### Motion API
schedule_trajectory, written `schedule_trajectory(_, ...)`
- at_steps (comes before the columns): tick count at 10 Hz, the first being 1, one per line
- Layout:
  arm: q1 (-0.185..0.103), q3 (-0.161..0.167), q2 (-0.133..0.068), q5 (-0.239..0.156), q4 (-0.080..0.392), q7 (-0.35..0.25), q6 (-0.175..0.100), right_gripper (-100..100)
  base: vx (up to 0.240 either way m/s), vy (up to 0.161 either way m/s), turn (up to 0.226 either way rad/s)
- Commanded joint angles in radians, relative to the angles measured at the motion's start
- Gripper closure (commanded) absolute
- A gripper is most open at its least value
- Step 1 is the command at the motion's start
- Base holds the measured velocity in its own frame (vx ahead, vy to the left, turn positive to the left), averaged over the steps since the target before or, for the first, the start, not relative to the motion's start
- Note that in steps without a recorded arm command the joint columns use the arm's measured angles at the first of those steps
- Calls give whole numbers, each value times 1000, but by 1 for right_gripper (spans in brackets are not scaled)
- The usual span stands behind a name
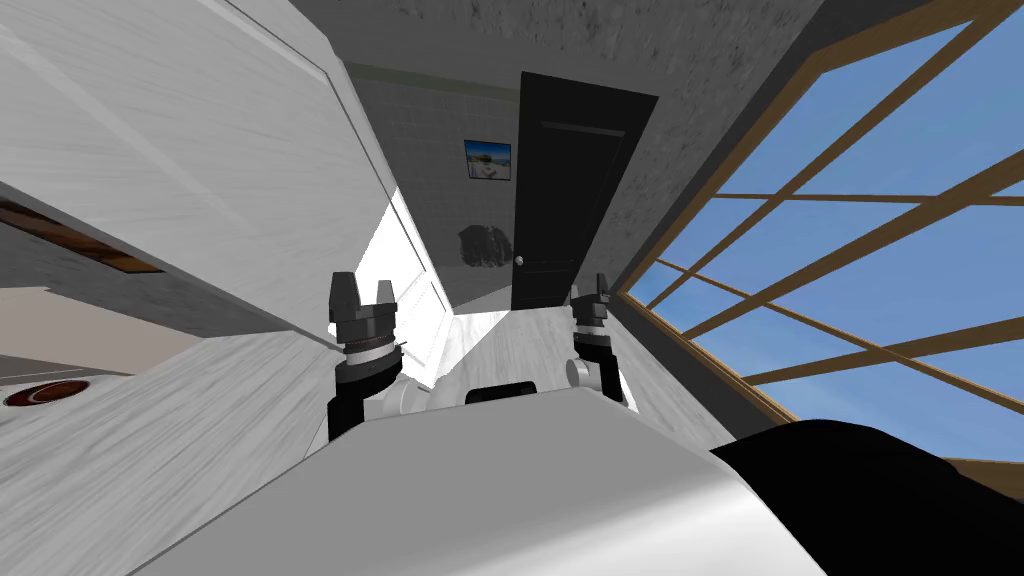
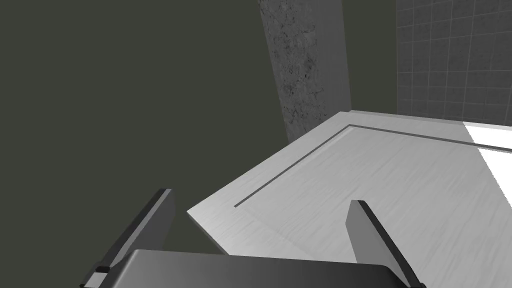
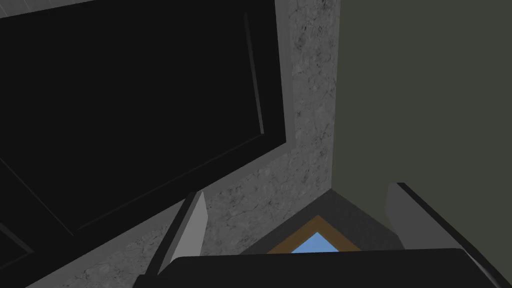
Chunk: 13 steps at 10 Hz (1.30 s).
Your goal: Pull the door open
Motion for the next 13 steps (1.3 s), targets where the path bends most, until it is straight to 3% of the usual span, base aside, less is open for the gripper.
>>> schedule_trajectory(1, -11, -3, -10, 13, 34, 31, -11, -100, 94, 5, -28)
schedule_trajectory(13, -87, -25, -61, 103, 272, 246, -89, -100, 138, 15, -24)
